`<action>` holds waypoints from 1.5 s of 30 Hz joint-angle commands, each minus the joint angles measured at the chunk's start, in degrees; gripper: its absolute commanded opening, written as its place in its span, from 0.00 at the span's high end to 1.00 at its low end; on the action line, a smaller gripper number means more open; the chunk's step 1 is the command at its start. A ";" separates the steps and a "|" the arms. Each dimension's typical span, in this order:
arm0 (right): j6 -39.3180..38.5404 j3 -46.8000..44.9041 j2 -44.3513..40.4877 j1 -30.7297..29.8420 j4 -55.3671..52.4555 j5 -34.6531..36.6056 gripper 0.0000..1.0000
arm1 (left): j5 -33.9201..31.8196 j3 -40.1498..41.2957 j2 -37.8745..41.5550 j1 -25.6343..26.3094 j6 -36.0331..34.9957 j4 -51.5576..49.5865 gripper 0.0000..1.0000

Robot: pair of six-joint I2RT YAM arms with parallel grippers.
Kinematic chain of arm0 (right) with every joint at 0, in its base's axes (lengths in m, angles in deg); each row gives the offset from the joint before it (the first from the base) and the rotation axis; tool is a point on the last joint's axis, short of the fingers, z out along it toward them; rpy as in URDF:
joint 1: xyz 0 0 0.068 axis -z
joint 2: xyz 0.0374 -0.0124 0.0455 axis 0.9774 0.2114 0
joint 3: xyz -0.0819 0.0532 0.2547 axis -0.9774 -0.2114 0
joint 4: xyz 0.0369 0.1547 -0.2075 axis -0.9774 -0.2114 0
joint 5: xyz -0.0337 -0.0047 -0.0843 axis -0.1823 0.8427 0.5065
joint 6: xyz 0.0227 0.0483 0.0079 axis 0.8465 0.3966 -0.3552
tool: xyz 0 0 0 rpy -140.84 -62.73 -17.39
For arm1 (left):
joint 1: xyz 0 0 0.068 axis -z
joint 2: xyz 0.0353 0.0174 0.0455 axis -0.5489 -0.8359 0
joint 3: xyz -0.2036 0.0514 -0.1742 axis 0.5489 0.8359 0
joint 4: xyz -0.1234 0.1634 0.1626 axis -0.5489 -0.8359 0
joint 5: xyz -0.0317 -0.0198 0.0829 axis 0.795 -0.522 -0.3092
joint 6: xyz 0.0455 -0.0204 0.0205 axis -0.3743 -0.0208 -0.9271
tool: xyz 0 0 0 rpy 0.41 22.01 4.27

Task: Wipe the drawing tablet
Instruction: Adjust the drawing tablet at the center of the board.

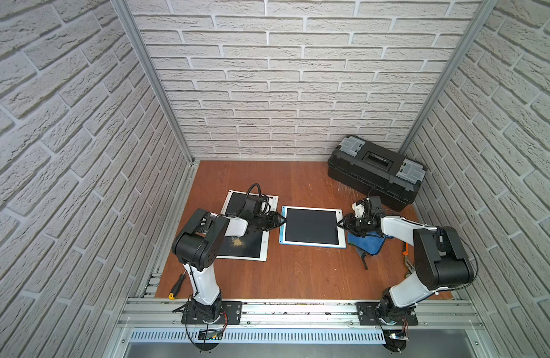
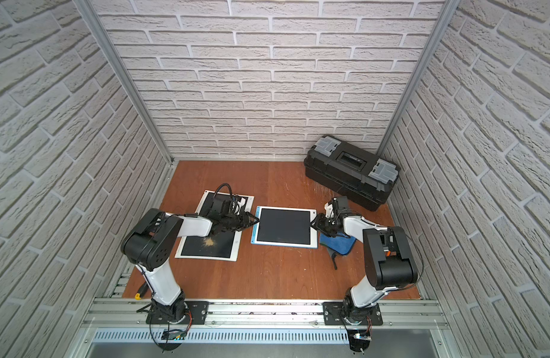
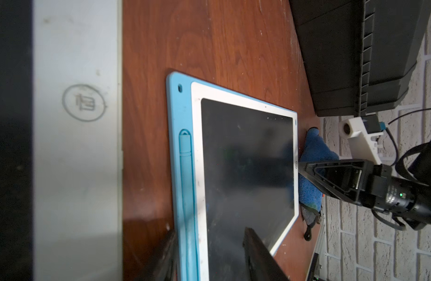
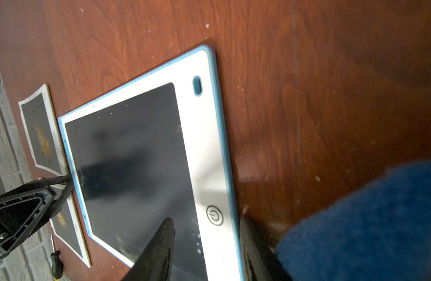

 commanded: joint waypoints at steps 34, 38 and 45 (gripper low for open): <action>1.90 -2.03 -1.43 -0.81 3.78 -11.77 0.55 | 10.66 6.45 4.30 -1.80 11.94 15.42 0.58; 1.13 -1.47 -4.97 -0.82 0.75 -11.08 0.55 | 10.19 5.81 5.15 -1.42 10.94 13.46 0.58; 0.43 -0.85 -7.45 -0.81 -2.16 -10.41 0.55 | 10.11 5.02 6.09 -1.09 11.85 13.84 0.57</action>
